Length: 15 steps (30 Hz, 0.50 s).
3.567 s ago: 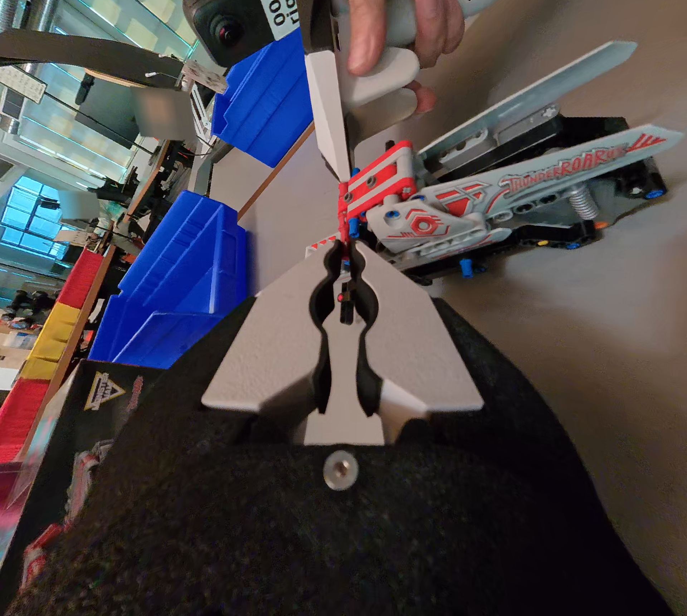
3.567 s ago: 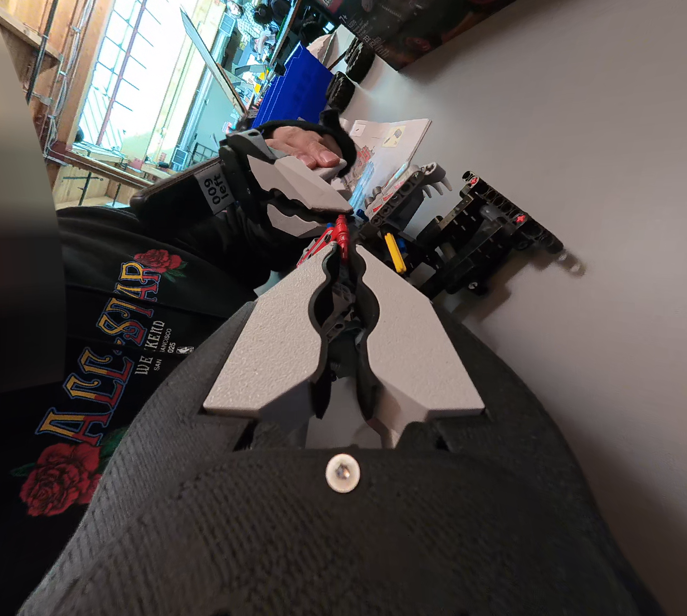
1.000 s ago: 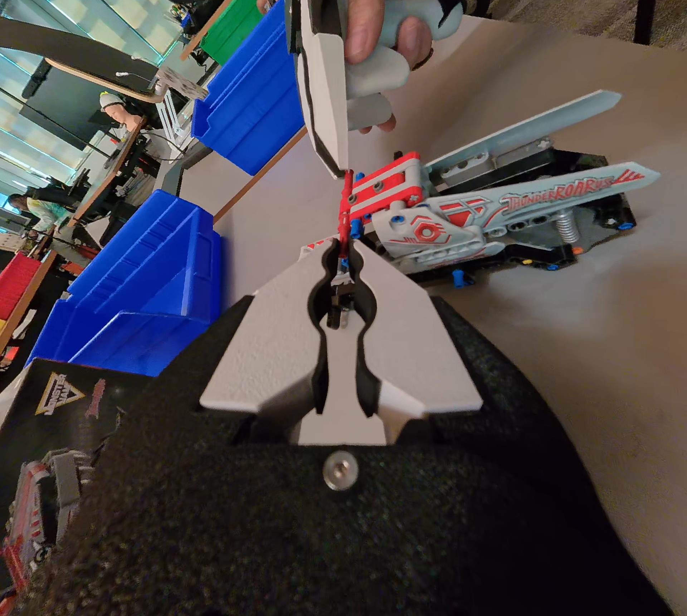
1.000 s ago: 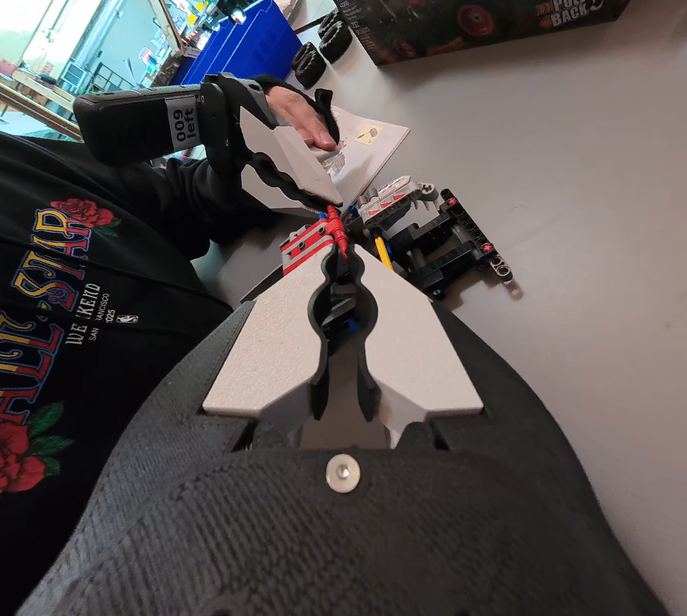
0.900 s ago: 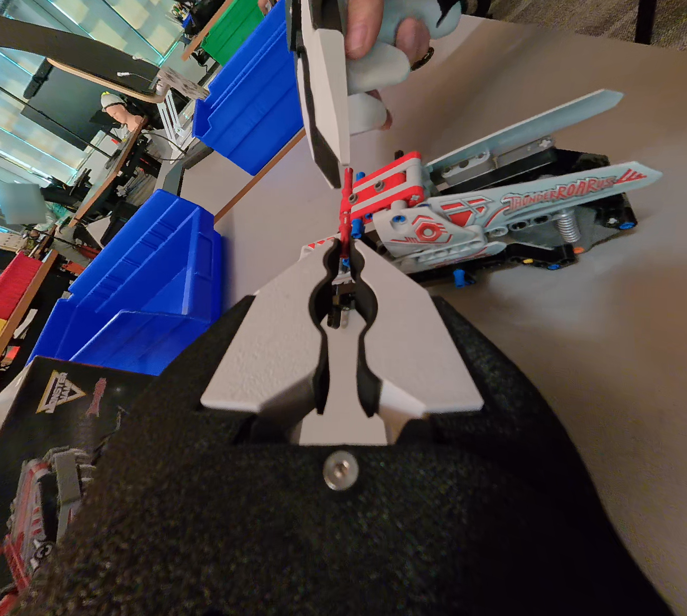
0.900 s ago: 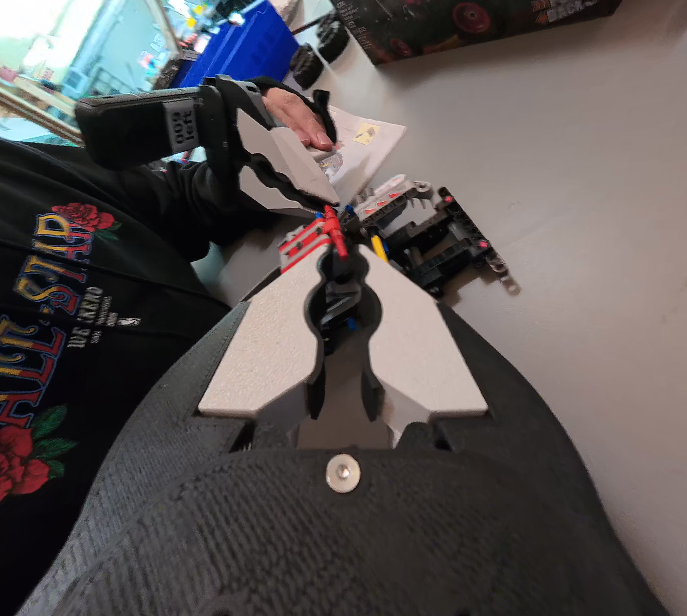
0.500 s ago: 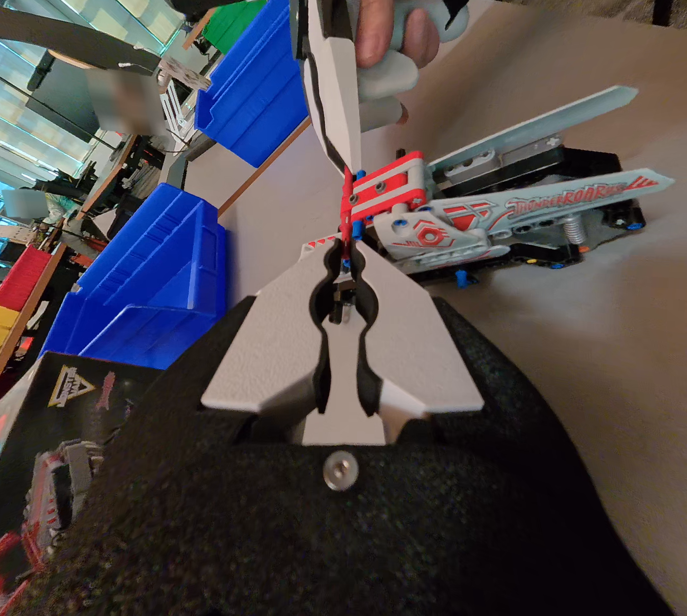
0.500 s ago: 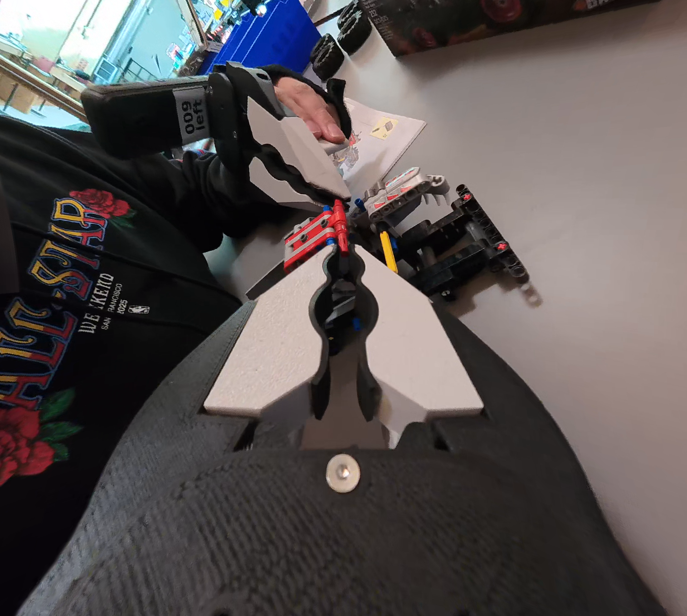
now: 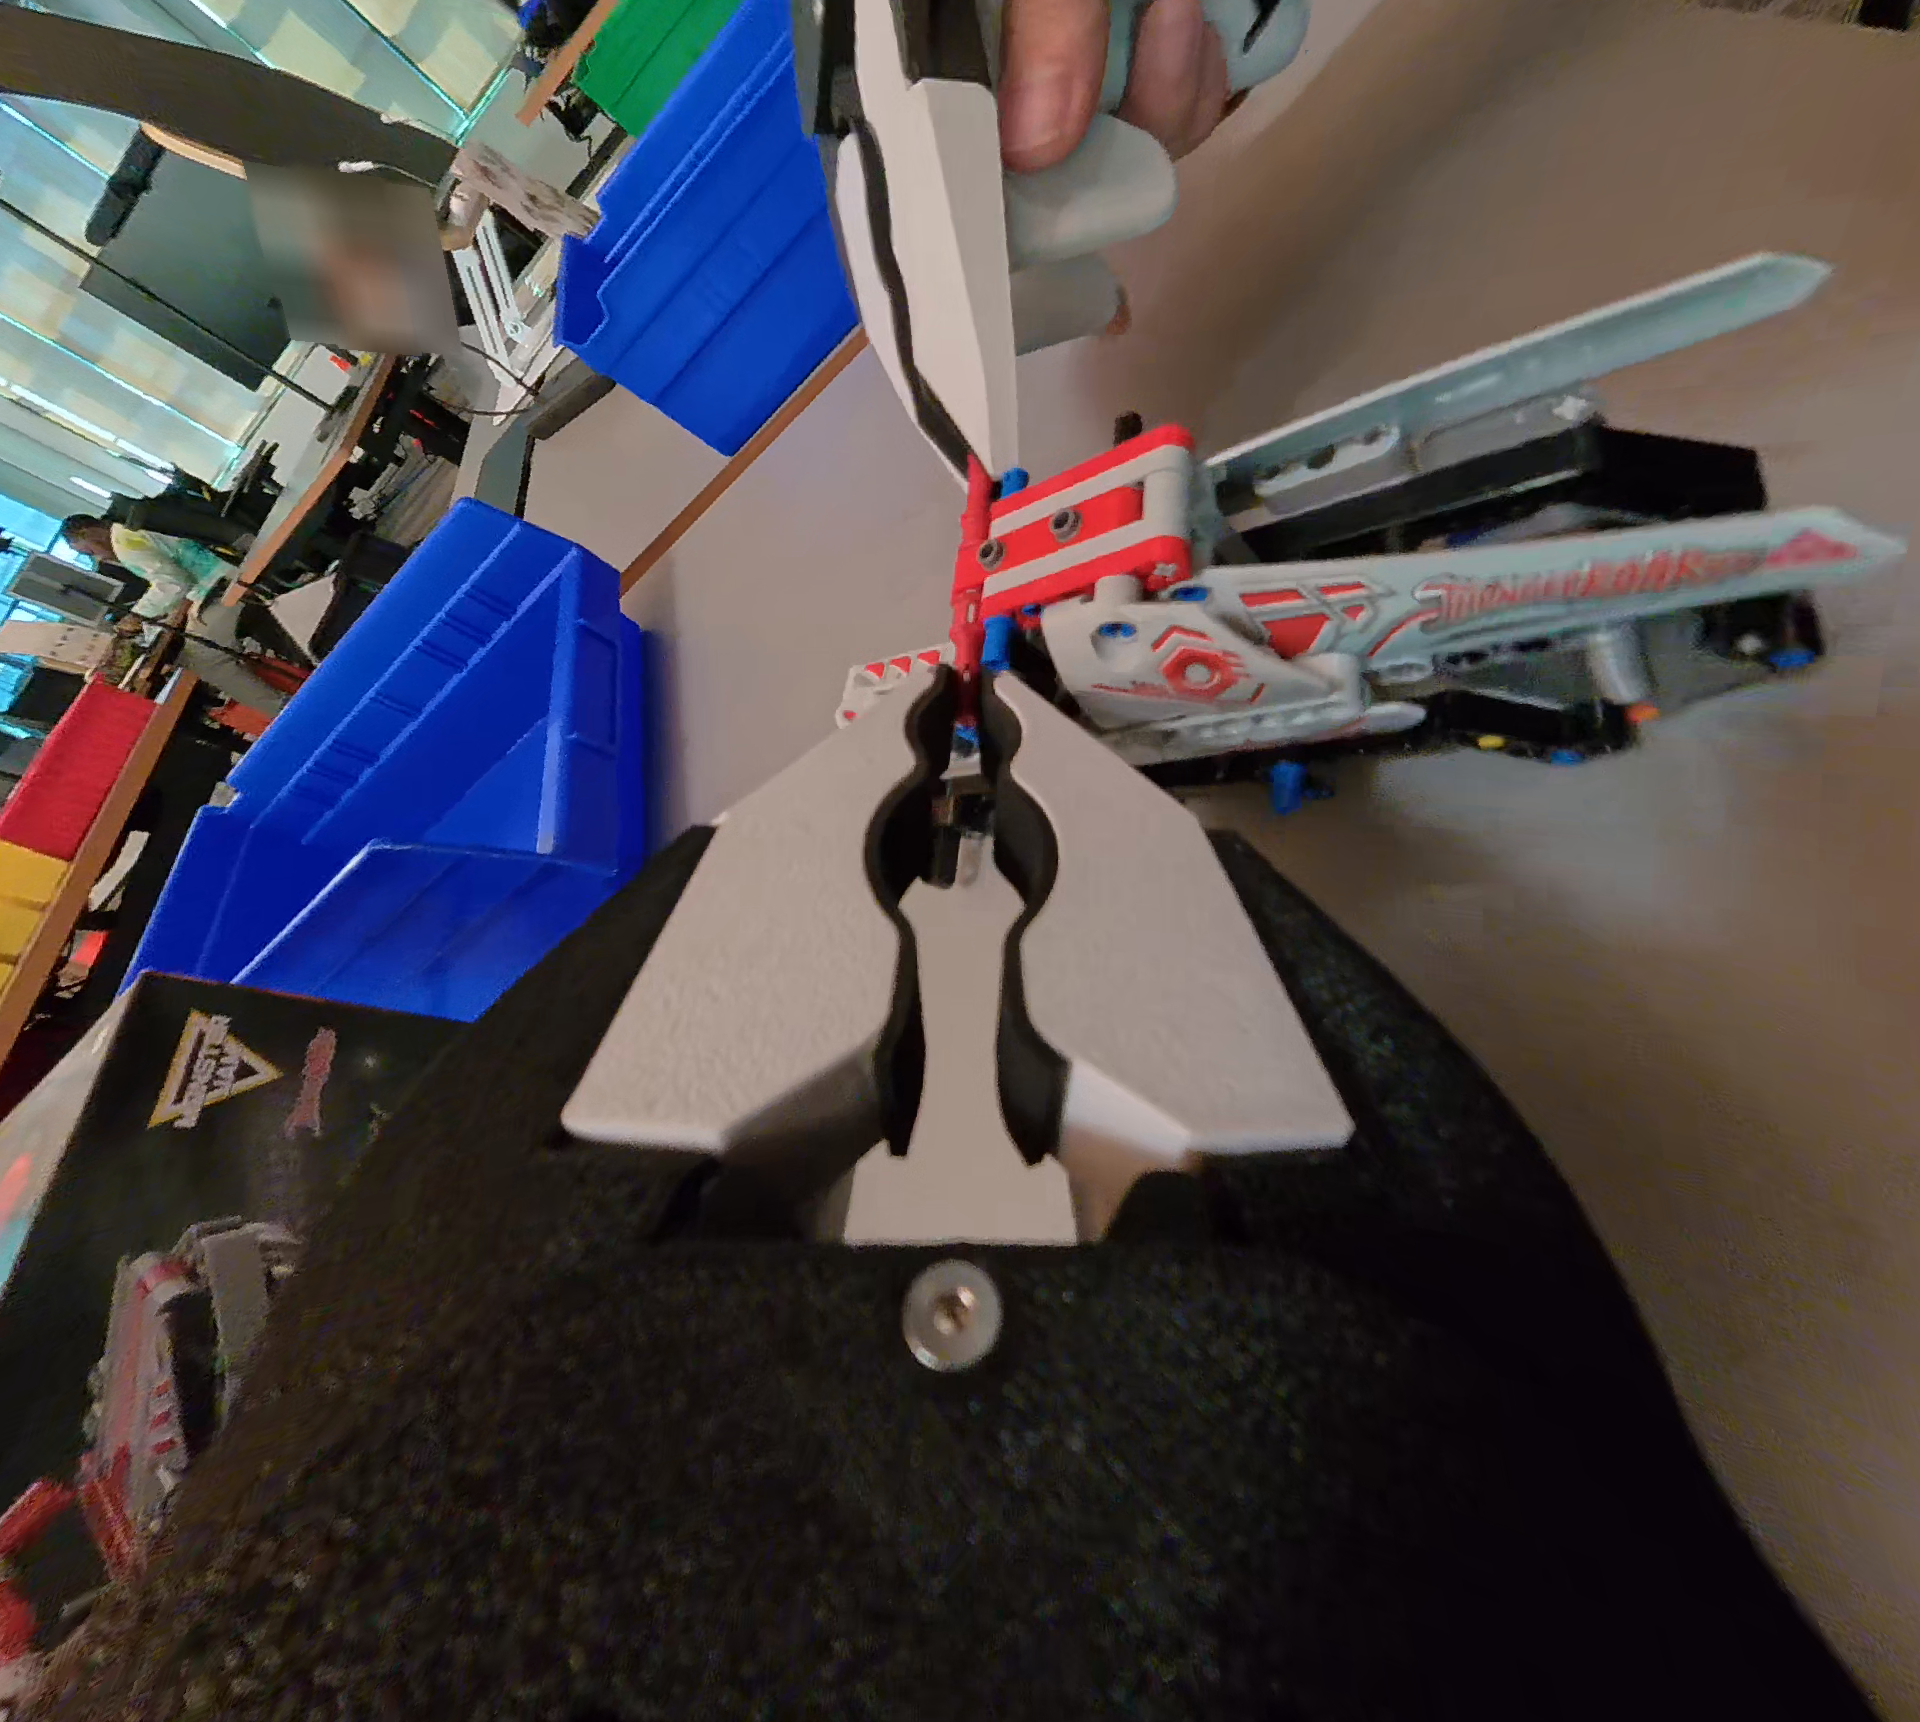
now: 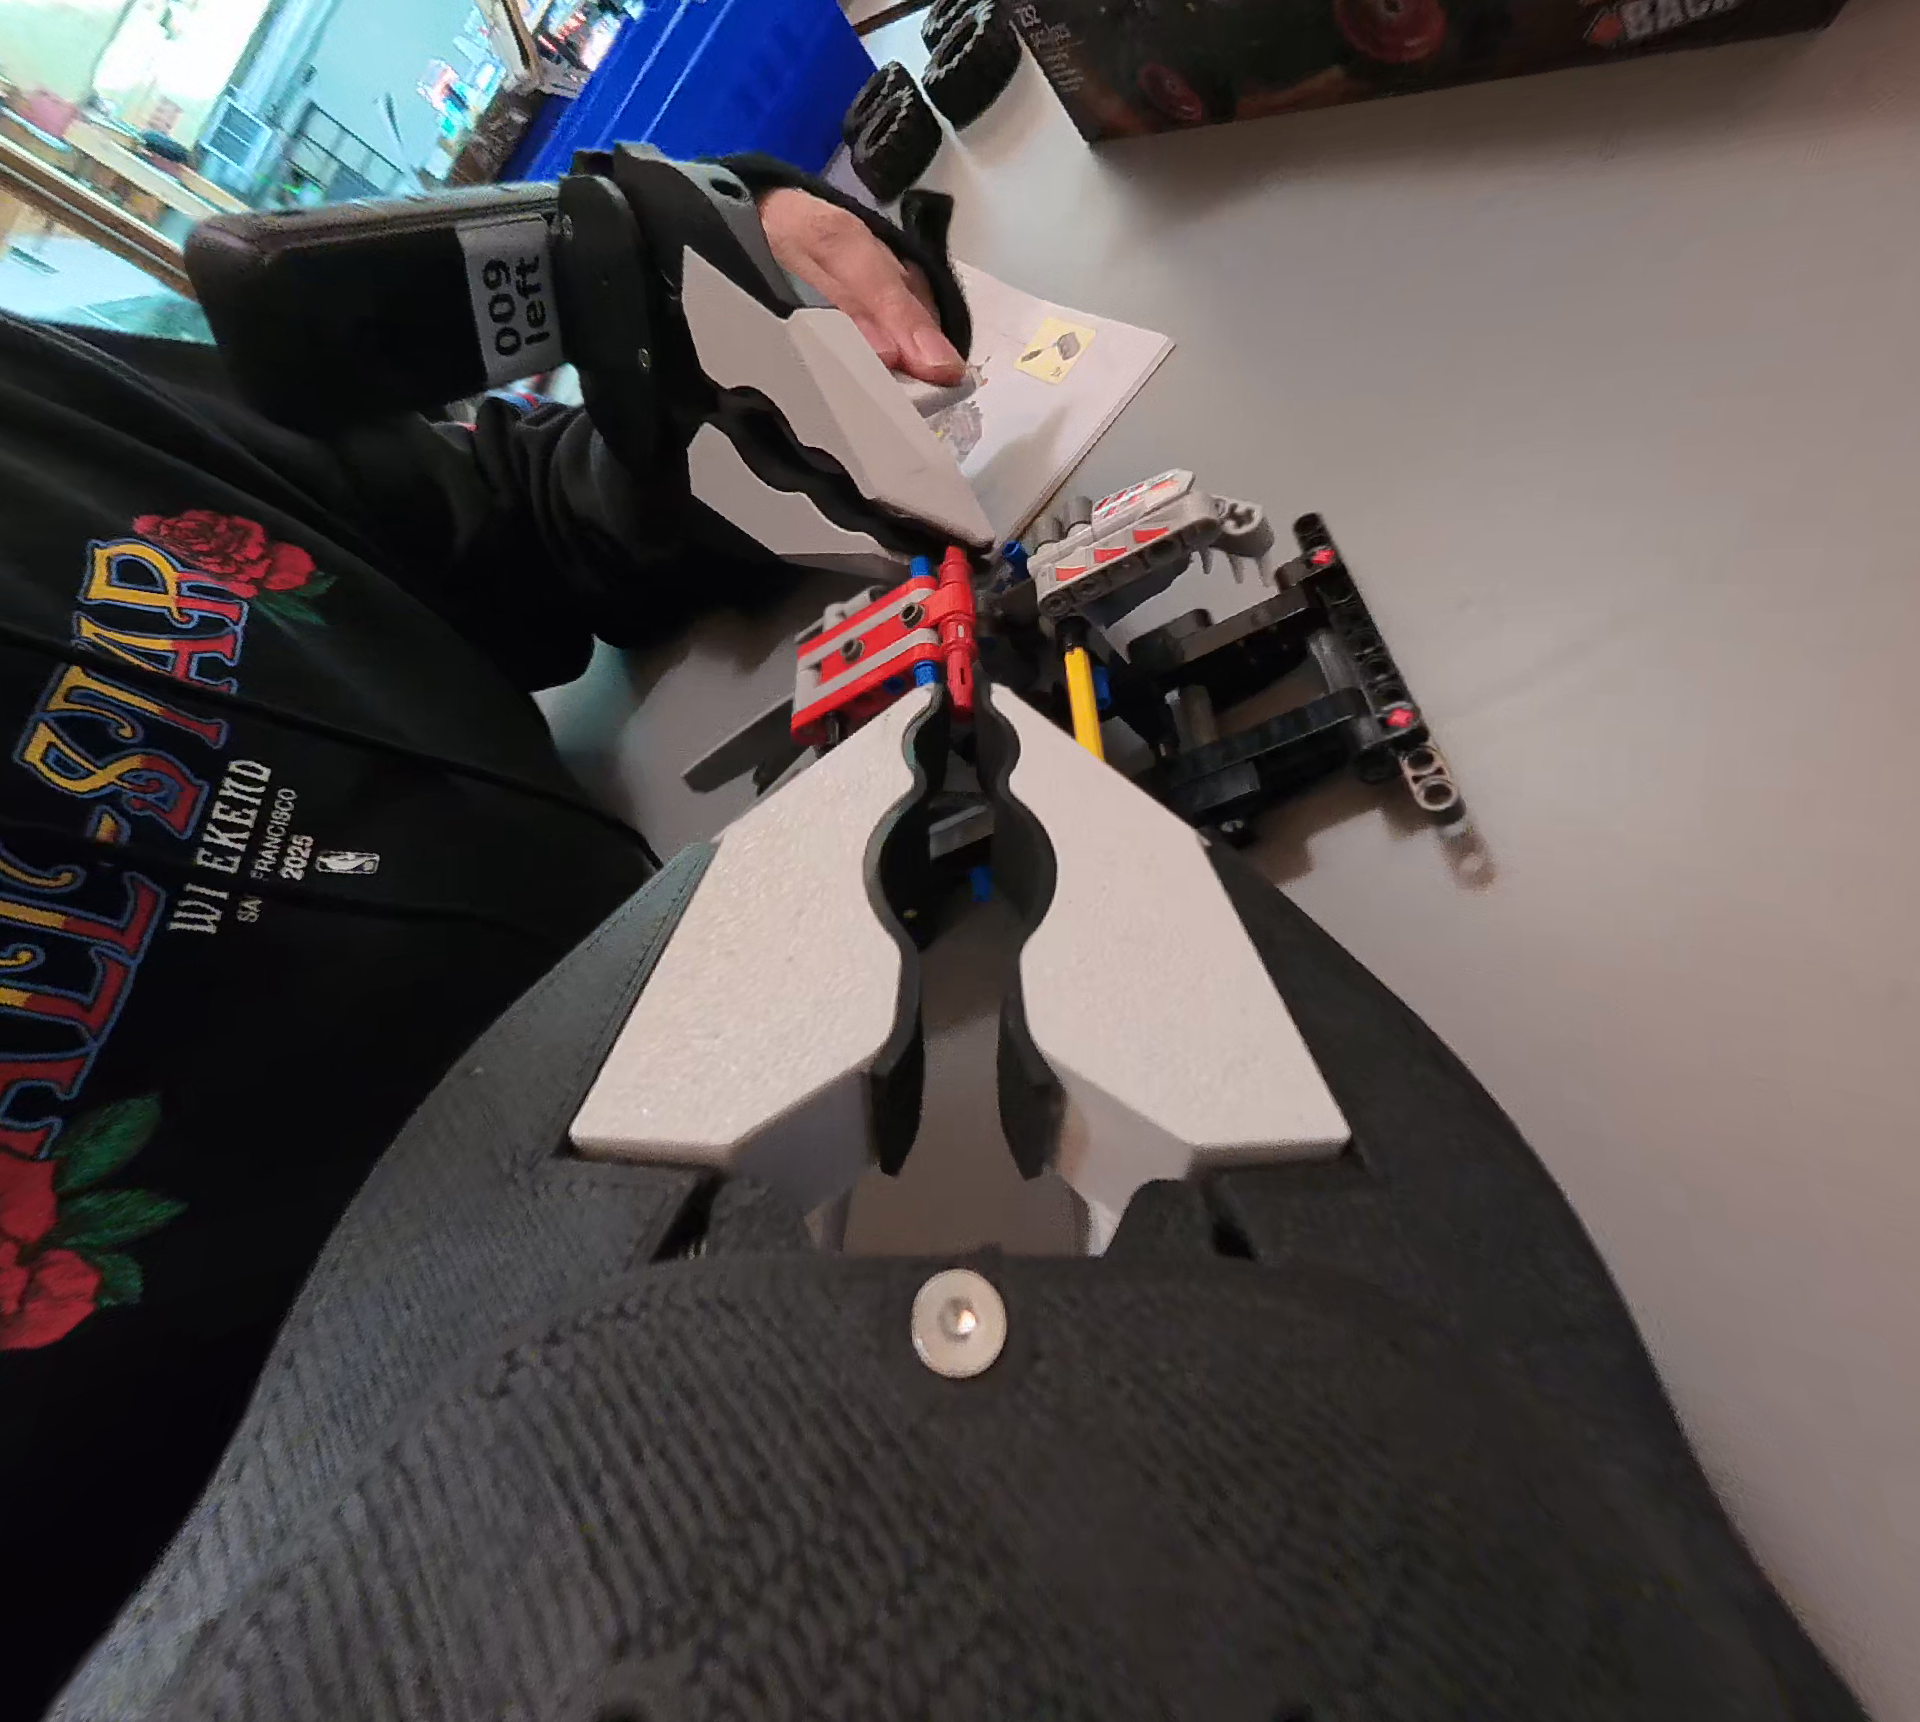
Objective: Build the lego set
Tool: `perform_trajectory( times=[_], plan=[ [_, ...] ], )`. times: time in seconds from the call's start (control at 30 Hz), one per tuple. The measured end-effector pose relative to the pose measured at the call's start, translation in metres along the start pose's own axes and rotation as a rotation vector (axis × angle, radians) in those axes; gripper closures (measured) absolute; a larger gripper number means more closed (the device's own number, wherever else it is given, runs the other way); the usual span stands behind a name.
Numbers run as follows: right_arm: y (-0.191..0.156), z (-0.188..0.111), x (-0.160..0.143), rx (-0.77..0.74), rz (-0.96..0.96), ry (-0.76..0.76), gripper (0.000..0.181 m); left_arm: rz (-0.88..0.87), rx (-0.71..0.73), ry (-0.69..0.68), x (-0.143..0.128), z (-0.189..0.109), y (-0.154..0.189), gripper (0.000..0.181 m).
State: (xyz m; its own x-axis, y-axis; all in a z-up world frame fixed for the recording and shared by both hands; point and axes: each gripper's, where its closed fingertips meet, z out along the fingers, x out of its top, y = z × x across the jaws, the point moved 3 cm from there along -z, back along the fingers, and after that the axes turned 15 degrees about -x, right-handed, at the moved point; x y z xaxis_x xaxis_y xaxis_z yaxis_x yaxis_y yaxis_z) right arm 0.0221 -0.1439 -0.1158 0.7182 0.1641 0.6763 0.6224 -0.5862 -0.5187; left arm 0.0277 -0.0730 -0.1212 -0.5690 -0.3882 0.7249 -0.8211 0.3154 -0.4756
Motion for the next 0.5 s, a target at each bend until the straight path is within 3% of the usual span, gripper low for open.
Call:
perform_trajectory(
  times=[0.1, 0.3, 0.5],
  plan=[
    [0.0003, -0.0027, 0.0014, -0.064, -0.148, 0.012, 0.178, 0.011, -0.005, 0.000, 0.0009, -0.0003, 0.0009, 0.179],
    [-0.0025, -0.0089, 0.0046, -0.255, -0.696, 0.138, 0.170, 0.017, -0.007, 0.015, 0.0016, -0.0005, 0.0019, 0.179],
    [-0.0047, -0.0034, -0.0019, -0.234, -0.818, 0.178, 0.178, 0.024, -0.009, 0.012, 0.0032, -0.0003, 0.0034, 0.179]
  ],
)
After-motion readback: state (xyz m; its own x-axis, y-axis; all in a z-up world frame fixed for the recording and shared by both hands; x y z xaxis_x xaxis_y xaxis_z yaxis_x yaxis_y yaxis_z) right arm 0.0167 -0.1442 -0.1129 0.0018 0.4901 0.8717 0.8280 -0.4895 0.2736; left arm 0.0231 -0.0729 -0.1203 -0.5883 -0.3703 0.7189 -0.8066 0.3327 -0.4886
